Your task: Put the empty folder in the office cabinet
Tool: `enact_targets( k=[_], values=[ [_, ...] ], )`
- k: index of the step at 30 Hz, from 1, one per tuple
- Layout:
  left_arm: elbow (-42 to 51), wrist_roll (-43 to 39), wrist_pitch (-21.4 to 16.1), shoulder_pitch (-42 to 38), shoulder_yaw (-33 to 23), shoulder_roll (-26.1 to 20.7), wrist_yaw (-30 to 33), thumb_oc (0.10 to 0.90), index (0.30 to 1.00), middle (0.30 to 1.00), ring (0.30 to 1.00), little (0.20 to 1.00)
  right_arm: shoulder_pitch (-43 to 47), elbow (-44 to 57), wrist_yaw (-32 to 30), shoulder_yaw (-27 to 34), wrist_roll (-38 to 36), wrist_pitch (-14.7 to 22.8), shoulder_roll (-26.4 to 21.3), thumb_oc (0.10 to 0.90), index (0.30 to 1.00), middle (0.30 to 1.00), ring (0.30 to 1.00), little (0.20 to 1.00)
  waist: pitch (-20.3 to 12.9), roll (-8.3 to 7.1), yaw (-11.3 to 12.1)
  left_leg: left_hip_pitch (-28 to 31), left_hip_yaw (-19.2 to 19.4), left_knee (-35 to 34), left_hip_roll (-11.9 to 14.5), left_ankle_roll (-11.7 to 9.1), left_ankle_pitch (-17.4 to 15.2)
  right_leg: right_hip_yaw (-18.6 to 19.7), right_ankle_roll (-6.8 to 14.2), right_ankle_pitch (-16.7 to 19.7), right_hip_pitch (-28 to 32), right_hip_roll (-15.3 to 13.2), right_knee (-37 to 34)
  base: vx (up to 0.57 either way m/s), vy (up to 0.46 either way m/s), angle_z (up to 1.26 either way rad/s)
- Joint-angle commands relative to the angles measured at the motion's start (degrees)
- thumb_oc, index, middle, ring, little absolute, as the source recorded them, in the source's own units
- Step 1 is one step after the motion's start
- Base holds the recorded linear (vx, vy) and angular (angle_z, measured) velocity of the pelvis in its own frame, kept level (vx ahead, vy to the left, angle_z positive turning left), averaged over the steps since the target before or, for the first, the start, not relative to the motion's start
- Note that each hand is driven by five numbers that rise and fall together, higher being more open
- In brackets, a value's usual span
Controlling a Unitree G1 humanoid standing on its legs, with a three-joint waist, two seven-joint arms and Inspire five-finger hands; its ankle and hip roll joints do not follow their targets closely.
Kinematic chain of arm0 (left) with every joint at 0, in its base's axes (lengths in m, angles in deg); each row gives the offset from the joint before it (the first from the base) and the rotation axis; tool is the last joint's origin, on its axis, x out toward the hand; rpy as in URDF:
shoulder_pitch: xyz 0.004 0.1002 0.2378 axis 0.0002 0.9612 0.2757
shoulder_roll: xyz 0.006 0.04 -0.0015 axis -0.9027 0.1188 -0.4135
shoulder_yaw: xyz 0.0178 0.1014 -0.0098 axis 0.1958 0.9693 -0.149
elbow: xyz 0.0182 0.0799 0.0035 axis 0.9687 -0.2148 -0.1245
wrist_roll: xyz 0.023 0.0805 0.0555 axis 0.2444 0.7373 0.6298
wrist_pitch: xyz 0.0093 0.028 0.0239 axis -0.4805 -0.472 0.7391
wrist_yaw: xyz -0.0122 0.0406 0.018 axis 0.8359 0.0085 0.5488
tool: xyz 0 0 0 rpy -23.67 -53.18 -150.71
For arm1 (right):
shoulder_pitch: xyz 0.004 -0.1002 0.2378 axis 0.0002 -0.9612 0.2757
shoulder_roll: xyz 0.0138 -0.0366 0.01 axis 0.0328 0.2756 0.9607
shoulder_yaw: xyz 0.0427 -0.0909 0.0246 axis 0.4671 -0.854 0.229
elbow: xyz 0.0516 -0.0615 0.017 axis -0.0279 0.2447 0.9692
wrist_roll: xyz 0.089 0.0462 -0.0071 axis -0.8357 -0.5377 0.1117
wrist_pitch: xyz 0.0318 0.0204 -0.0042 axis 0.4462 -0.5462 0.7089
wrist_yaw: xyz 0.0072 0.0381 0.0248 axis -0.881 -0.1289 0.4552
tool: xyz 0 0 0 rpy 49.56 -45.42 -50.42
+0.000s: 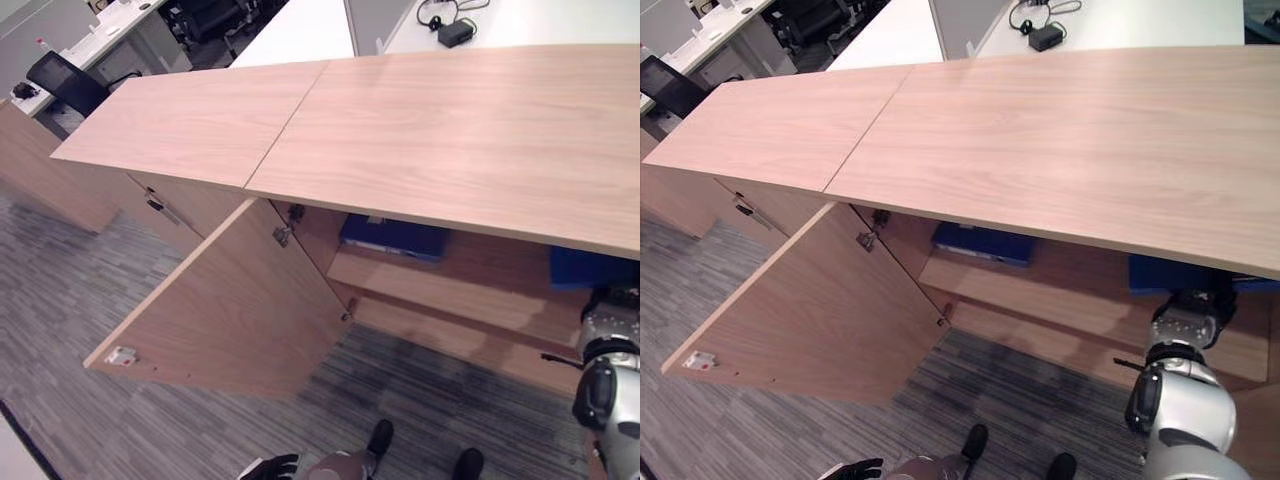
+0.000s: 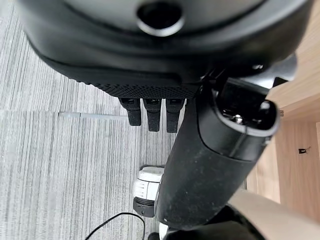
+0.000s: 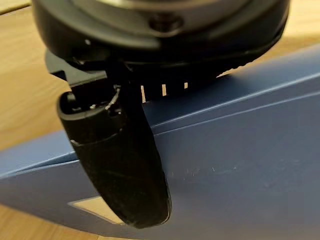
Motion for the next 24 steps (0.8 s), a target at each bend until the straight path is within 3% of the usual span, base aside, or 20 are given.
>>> enact_targets(
  k=[1, 7, 10, 13, 16, 17, 23, 24],
  values=[
    [0.3, 0.4, -2.4, -3.0, 4.4, -3.9, -0.3, 0.8, 0.9, 0.9, 0.9, 0.9, 8.0, 3.3, 1.4, -3.9, 2.8, 1.0, -7.8, 0.4, 0.3, 0.3, 0.3, 0.3, 0.9, -1.87, 1.5, -0.5, 0.4, -0.4, -2.7, -1.2, -5.6, -0.9, 4.2, -10.1, 3.9, -1.6, 0.6, 0.03, -0.012, -0.06],
    [3.8, -2.6, -3.2, -2.8, 5.1, -6.4, -1.5, 0.8, 0.9, 0.9, 0.9, 0.9, 16.3, 1.6, 1.1, -9.9, 3.7, 0.0, -13.2, 0.4, 0.3, 0.3, 0.3, 0.3, 3.6, -0.37, 2.7, -4.3, 2.0, 0.9, -2.7, -1.2, -5.2, 0.8, 4.1, -9.7, -0.3, -2.1, 1.7, 0.01, -0.02, -0.13],
    [3.9, -4.2, -3.5, -3.6, 5.3, -8.2, -0.7, 0.8, 0.9, 0.9, 0.9, 0.9, 21.7, 1.5, 0.4, -13.4, 4.4, 0.3, -14.1, 0.4, 0.3, 0.3, 0.3, 0.3, 6.4, 0.11, 3.0, -9.2, 3.0, 4.9, -2.8, -1.4, -5.9, 1.6, 3.6, -10.9, -6.7, -2.6, 7.0, -0.05, -0.042, -0.14],
    [2.0, -4.0, -3.5, -5.4, 5.7, -7.9, 1.0, 0.8, 0.9, 0.9, 0.9, 0.9, 26.1, 1.3, -0.4, -16.8, 4.7, 0.4, -13.8, 0.4, 0.3, 0.3, 0.3, 0.3, 7.3, -0.36, 2.6, -14.1, 4.1, 8.9, -2.6, -1.6, -8.3, 4.0, 3.2, -14.2, -14.1, -3.3, 14.1, 0.06, -0.056, -0.17],
    [1.3, -4.8, -3.7, -6.1, 5.6, -8.1, 2.0, 0.8, 0.9, 0.9, 0.9, 0.9, 29.0, 1.1, -1.1, -18.7, 4.7, 0.7, -13.5, 0.4, 0.3, 0.3, 0.3, 0.3, 8.0, -0.79, 2.7, -18.0, 5.0, 12.5, -2.6, -1.7, -9.4, 4.9, 3.0, -15.2, -19.1, -3.9, 18.2, 0.0, -0.008, -0.21],
    [0.8, -6.2, -3.8, -6.9, 5.2, -8.2, 2.9, 0.8, 0.9, 0.9, 0.9, 0.9, 31.0, 0.9, -1.6, -20.3, 4.9, 1.1, -13.2, 0.4, 0.3, 0.3, 0.3, 0.3, 8.4, -1.18, 2.9, -21.6, 5.4, 15.4, -2.8, -1.8, -10.1, 5.7, 3.0, -16.0, -23.6, -4.1, 21.6, 0.02, -0.021, -0.2],
    [0.8, -8.3, -4.4, -8.3, 5.2, -7.8, 4.8, 0.8, 0.9, 0.9, 0.9, 0.9, 34.0, 0.8, -2.9, -22.2, 4.2, 2.3, -12.2, 0.4, 0.3, 0.3, 0.3, 0.3, 8.5, -1.85, 2.8, -28.5, 5.2, 20.0, -3.2, -2.1, -11.8, 7.1, 3.0, -18.3, -32.2, -4.5, 28.4, 0.04, -0.03, 0.02],
    [1.2, -9.2, -4.6, -8.5, 5.3, -7.7, 5.2, 0.8, 0.9, 0.9, 0.9, 0.9, 34.6, 0.9, -3.5, -22.2, 3.6, 3.1, -12.2, 0.728, 0.792, 0.792, 0.792, 0.792, 8.3, -2.15, 2.7, -29.7, 4.8, 20.1, -3.2, -2.1, -12.0, 7.2, 2.9, -18.8, -33.9, -4.3, 29.5, 0.06, -0.028, 0.13]
  ],
)
